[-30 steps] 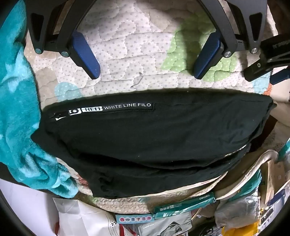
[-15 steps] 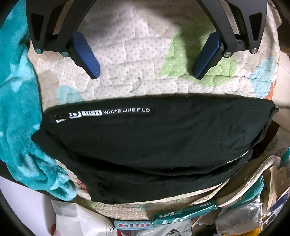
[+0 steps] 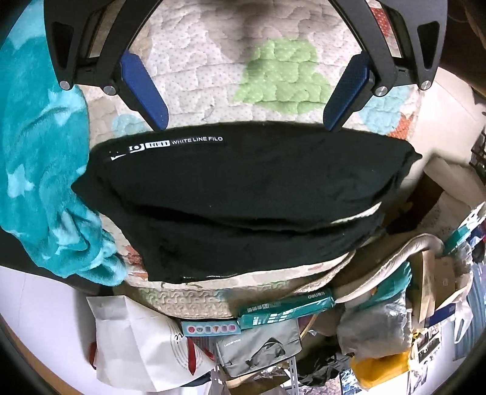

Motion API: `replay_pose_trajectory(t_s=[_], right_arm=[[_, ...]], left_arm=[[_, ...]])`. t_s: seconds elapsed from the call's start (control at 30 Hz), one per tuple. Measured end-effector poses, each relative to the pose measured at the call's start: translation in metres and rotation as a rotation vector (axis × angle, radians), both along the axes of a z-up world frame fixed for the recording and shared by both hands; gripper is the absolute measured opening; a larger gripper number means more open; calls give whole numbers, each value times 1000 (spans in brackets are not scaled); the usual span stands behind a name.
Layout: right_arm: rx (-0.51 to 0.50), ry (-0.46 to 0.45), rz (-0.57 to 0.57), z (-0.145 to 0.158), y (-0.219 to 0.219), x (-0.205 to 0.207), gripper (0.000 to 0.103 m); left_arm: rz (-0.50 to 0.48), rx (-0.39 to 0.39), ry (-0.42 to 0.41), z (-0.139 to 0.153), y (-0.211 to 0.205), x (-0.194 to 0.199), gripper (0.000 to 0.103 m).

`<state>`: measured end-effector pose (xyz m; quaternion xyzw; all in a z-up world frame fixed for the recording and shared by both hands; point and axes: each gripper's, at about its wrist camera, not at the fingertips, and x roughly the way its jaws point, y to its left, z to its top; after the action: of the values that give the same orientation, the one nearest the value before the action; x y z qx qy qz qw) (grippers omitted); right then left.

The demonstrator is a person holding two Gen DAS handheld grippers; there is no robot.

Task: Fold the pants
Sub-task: 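Move both tools toward the waistband of the black pants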

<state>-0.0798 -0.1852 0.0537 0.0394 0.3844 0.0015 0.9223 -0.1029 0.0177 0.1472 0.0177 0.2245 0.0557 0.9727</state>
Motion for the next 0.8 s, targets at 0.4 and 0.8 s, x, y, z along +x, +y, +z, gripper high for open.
replay_pose_trajectory(t_s=[0.4, 0.8], right_arm=[[-165, -85, 82, 17, 27, 14, 103], [-88, -7, 121, 22, 23, 20, 103]], left_arm=[[85, -44, 16, 8, 33, 34, 103], [110, -90, 52, 2, 44, 52, 103]])
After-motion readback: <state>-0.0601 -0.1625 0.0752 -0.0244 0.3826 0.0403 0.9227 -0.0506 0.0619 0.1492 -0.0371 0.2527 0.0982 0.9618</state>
